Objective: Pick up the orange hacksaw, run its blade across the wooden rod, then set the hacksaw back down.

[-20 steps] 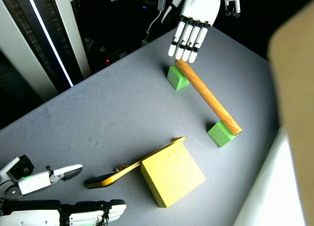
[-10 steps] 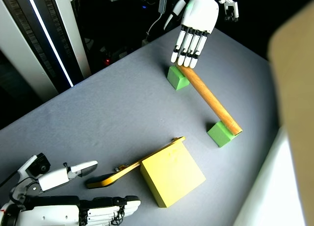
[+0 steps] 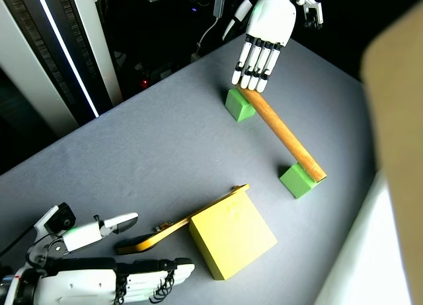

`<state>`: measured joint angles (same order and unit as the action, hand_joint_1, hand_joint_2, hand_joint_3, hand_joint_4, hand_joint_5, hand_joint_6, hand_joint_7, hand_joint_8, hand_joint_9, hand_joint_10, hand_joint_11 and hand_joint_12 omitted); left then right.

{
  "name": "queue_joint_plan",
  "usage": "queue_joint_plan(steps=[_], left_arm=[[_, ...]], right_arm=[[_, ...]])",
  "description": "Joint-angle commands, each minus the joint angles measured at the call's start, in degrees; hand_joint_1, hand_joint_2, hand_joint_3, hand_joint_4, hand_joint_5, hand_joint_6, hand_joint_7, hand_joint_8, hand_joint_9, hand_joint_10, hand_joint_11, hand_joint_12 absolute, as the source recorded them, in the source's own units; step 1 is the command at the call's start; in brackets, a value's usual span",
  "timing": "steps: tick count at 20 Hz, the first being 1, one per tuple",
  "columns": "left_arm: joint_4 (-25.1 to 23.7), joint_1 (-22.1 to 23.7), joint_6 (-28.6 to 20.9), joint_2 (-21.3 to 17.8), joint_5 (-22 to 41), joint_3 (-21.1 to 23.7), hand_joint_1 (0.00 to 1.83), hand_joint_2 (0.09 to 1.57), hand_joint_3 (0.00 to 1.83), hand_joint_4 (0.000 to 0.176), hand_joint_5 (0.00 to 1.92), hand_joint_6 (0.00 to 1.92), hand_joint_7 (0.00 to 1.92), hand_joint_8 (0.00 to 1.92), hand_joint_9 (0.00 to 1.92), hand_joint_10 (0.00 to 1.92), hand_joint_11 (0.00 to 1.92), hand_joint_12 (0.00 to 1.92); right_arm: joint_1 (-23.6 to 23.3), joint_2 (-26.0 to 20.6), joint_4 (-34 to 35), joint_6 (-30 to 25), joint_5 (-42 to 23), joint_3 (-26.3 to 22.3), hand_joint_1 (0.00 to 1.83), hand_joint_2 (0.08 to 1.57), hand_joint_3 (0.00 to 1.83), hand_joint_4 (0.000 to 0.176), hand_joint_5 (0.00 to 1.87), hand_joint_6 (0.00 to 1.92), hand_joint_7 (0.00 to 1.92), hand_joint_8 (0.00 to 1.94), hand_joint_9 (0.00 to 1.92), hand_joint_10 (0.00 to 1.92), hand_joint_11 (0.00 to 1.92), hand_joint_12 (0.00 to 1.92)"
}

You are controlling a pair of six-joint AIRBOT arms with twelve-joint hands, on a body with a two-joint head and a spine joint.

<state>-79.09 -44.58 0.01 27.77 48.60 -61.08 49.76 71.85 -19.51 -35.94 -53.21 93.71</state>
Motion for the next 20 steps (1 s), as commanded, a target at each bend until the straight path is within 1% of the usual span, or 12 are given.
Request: queue_joint_plan(steps=[1, 6, 7, 10, 11, 12, 14, 15, 17, 18, 19, 20], left_arm=[[2.29, 0.04, 0.05, -0.08, 1.91, -0.53, 0.03, 1.21, 0.00, 0.000, 0.06, 0.00, 0.07, 0.00, 0.08, 0.00, 0.00, 0.21], [2.29, -0.03, 0.20, -0.08, 3.05, -0.27, 0.03, 1.21, 0.00, 0.000, 0.06, 0.00, 0.07, 0.00, 0.07, 0.00, 0.00, 0.16], [2.30, 0.03, 0.20, -0.09, 3.14, -0.14, 0.05, 1.21, 0.00, 0.000, 0.08, 0.00, 0.08, 0.00, 0.09, 0.00, 0.00, 0.21], [2.30, -0.06, 0.20, -0.10, 3.51, 0.04, 0.04, 1.20, 0.00, 0.000, 0.06, 0.00, 0.07, 0.00, 0.07, 0.00, 0.00, 0.19], [2.29, -0.29, 0.20, -0.11, 3.90, 0.09, 0.04, 1.21, 0.00, 0.000, 0.06, 0.00, 0.06, 0.00, 0.07, 0.00, 0.00, 0.20], [2.29, -0.57, 0.20, -0.11, 3.96, 0.16, 0.04, 1.21, 0.00, 0.000, 0.07, 0.00, 0.07, 0.00, 0.08, 0.00, 0.00, 0.24], [2.29, -1.06, 0.20, -0.11, 3.96, 0.20, 0.05, 1.21, 0.00, 0.000, 0.08, 0.00, 0.08, 0.00, 0.08, 0.00, 0.00, 0.24], [2.29, -1.52, 0.20, -0.10, 3.96, 0.25, 0.04, 1.21, 0.00, 0.000, 0.07, 0.00, 0.06, 0.00, 0.07, 0.00, 0.00, 0.22], [2.29, -1.98, 0.21, -0.10, 3.96, 0.28, 0.03, 1.22, 0.00, 0.000, 0.06, 0.00, 0.05, 0.00, 0.06, 0.00, 0.00, 0.17], [2.30, -2.02, 0.21, -0.10, 3.96, 0.29, 0.05, 1.21, 0.00, 0.000, 0.06, 0.00, 0.06, 0.00, 0.07, 0.00, 0.00, 0.19], [2.30, -2.02, 0.21, -0.10, 3.96, 0.29, 0.05, 1.21, 0.00, 0.000, 0.05, 0.00, 0.05, 0.00, 0.07, 0.00, 0.00, 0.18], [2.30, -2.02, 0.21, -0.10, 3.96, 0.31, 0.04, 1.21, 0.00, 0.000, 0.05, 0.00, 0.06, 0.00, 0.07, 0.00, 0.00, 0.17]], right_arm=[[-0.78, -0.04, 2.97, -0.14, -5.96, 0.10, 1.02, 1.15, 0.00, 0.000, 0.06, 0.00, 0.03, 0.00, 0.06, 0.00, 0.00, 0.46], [-1.28, 0.41, 2.96, 0.21, -5.98, 0.10, 1.04, 1.14, 0.00, 0.000, 0.06, 0.00, 0.04, 0.01, 0.07, 0.01, 0.00, 0.44], [-1.37, 0.51, 2.96, 0.22, -5.88, 0.10, 1.00, 1.15, 0.00, 0.000, 0.04, 0.00, 0.04, 0.00, 0.06, 0.00, 0.00, 0.44], [-1.92, 0.85, 2.96, 0.60, -5.68, 0.10, 1.01, 1.14, 0.00, 0.000, 0.04, 0.00, 0.04, 0.00, 0.06, 0.00, 0.00, 0.46], [-2.27, 1.04, 2.95, 0.93, -5.52, 0.09, 0.98, 1.15, 0.00, 0.000, 0.03, 0.00, 0.02, 0.00, 0.05, 0.00, 0.00, 0.47], [-2.37, 1.12, 2.95, 0.97, -5.41, 0.09, 0.96, 1.16, 0.00, 0.000, 0.01, 0.00, 0.00, 0.00, 0.03, 0.00, 0.00, 0.40], [-2.39, 1.25, 2.94, 1.44, -5.26, 0.08, 0.99, 1.16, 0.00, 0.000, 0.03, 0.01, 0.02, 0.01, 0.04, 0.01, 0.00, 0.40], [-2.36, 1.35, 2.90, 1.58, -5.01, 0.02, 1.01, 1.14, 0.00, 0.000, 0.06, 0.01, 0.05, 0.01, 0.06, 0.01, 0.00, 0.45], [-2.21, 1.36, 2.89, 1.82, -4.68, -0.09, 1.06, 1.11, 0.00, 0.000, 0.11, 0.01, 0.09, 0.01, 0.12, 0.01, 0.00, 0.72], [-2.03, 1.33, 2.87, 1.97, -4.54, -0.15, 1.13, 1.11, 0.00, 0.000, 0.17, 0.01, 0.18, 0.01, 0.23, 0.02, 0.00, 0.89], [-1.87, 1.25, 2.87, 2.05, -4.58, -0.20, 1.19, 1.14, 0.00, 0.000, 0.18, 0.00, 0.21, 0.01, 0.27, 0.02, 0.00, 0.94], [-1.70, 1.11, 2.87, 2.15, -4.59, -0.31, 1.25, 1.20, 0.01, 0.000, 0.28, 0.02, 0.34, 0.02, 0.40, 0.04, 0.04, 1.13]])
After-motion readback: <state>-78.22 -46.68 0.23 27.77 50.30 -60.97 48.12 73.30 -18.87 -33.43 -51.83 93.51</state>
